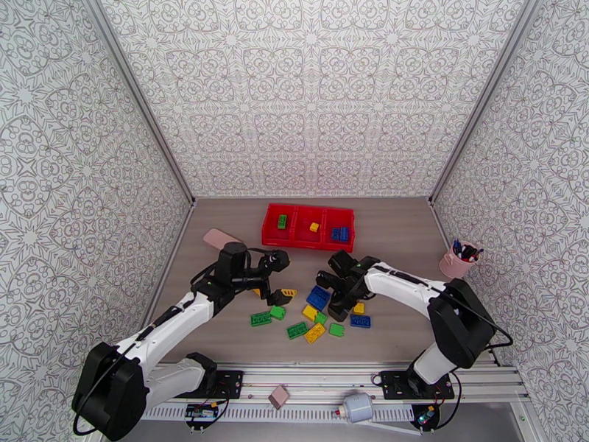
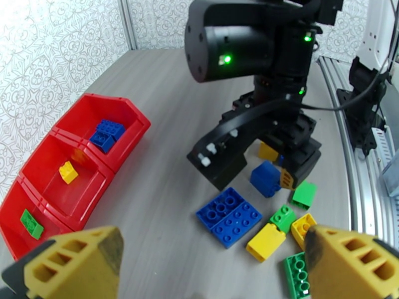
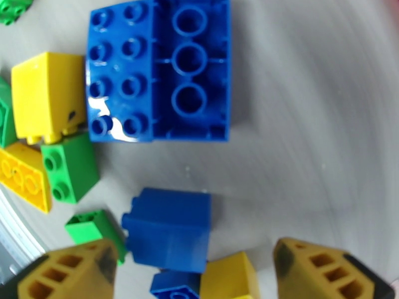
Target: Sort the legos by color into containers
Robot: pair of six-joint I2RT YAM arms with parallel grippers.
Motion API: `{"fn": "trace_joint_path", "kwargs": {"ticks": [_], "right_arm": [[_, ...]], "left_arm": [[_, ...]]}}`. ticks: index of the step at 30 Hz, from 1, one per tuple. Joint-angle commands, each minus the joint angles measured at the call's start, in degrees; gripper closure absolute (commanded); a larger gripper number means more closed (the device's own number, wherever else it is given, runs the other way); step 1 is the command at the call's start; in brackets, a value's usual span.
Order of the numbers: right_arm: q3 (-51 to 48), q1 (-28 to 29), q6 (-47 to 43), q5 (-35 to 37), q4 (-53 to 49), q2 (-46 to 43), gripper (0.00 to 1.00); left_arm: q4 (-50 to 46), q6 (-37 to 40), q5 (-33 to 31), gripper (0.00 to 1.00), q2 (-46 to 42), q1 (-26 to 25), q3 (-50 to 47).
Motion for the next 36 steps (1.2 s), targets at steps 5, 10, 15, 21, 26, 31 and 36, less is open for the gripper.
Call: {"fn": "trace_joint_path", "kwargs": {"ticks": [5, 10, 15, 21, 26, 31, 36], "right_arm": [[2.4, 0.4, 4.4, -4.2, 1.2, 4.3, 0.24], [2.7, 0.4, 5.0, -3.1, 0.9, 5.7, 0.43], [3.1, 0.3, 5.4, -2.3, 0.8, 4.9, 0.58], [2.4, -0.1, 9.8, -1.8, 4.2, 1.5, 0.63], [1.9, -2.6, 16.4, -0.5, 11.3, -2.6, 0.64], [4.2, -7.5, 22.5, 2.0, 19.6, -3.3, 0.64], [12.8, -12.8, 22.7, 4.5, 20.3, 2.2, 0.65]], "left_arm": [[-1.1, 0.0, 0.6, 0.0, -0.8, -1.0, 1.3], [-1.7, 1.5, -0.1, 0.0, -1.4, -1.6, 1.0], [-0.4, 1.4, -0.4, 0.0, -1.0, -2.1, 0.4], [2.9, -2.2, -2.0, 0.0, 0.1, -2.4, -0.1], [8.0, -5.0, -5.0, 0.0, -0.1, -2.5, -2.0], [12.1, -7.7, -8.6, 0.0, -0.3, -3.2, -3.4], [17.3, -10.7, -13.1, 0.0, -0.8, -5.1, -5.4]]}}
